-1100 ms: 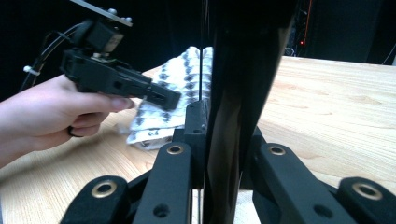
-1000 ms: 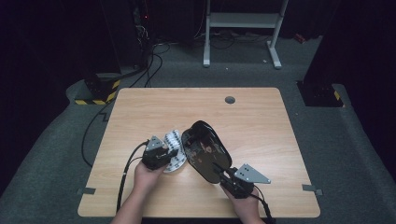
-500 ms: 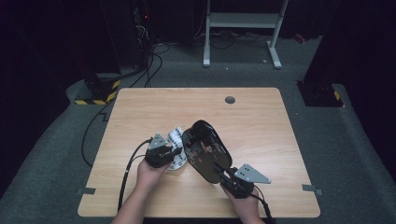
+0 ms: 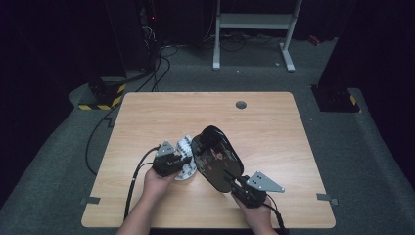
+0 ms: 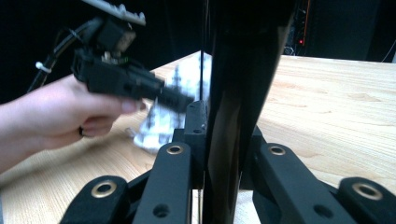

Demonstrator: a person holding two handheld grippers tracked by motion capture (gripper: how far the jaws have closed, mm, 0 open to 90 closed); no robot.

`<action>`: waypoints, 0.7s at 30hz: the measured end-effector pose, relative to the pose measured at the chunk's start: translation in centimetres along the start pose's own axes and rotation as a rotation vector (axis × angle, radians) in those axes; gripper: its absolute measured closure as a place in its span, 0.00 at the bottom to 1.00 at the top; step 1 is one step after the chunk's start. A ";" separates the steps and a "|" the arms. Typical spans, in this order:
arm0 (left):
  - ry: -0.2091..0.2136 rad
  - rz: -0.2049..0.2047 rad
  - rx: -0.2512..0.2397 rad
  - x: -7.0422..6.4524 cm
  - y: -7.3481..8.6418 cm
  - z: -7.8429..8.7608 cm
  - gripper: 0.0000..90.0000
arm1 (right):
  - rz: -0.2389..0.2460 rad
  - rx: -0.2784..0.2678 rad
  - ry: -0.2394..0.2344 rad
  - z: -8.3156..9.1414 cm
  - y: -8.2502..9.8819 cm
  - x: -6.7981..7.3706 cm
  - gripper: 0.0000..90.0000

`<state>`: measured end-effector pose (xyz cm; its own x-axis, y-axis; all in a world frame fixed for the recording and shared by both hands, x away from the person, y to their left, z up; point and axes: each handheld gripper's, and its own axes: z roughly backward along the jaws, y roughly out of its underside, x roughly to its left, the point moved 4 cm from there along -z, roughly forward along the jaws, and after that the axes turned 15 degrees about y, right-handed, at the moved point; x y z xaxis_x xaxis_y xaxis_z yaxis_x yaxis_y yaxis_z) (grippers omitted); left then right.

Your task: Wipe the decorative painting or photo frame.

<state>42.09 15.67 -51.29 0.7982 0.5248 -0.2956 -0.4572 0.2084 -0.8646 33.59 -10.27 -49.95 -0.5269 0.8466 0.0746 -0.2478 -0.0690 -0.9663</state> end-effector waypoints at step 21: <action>0.097 0.010 0.139 -0.1 3.0 -1.6 0.88 | 0.000 -0.001 -0.001 0.0 0.0 0.0 0.90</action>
<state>41.24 14.93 -54.52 0.8242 0.4469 -0.3479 -0.5101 0.3188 -0.7988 33.57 -10.28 -49.95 -0.5280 0.8460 0.0749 -0.2472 -0.0687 -0.9665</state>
